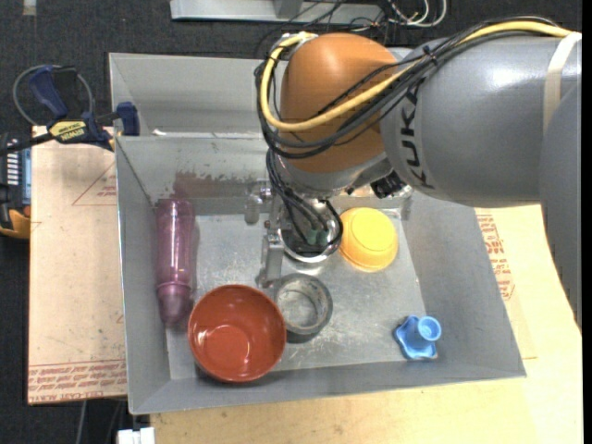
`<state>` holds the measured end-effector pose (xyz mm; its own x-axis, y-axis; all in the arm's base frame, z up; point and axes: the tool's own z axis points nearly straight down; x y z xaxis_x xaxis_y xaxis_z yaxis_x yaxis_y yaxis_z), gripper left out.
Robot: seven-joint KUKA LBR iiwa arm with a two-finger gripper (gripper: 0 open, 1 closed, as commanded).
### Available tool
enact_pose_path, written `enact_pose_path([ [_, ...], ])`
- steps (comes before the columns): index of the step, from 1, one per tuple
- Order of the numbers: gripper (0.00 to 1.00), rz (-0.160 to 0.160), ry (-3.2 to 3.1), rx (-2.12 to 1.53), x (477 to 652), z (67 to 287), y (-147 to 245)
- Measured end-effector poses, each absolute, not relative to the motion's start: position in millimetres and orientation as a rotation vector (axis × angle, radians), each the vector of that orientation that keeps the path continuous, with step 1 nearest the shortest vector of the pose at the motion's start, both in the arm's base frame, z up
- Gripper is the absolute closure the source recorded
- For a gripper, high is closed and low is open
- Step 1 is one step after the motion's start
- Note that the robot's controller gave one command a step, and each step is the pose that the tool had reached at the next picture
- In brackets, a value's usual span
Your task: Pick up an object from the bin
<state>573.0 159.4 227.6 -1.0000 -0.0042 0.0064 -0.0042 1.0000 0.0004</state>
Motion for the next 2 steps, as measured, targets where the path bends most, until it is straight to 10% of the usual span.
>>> enact_pose_path([
  [1, 0.00, -0.002, -3.143, 0.000, 574.8, 231.9, 158.3],
  [2, 0.00, -0.003, -3.111, 0.449, 528.3, 116.6, 161.6],
])
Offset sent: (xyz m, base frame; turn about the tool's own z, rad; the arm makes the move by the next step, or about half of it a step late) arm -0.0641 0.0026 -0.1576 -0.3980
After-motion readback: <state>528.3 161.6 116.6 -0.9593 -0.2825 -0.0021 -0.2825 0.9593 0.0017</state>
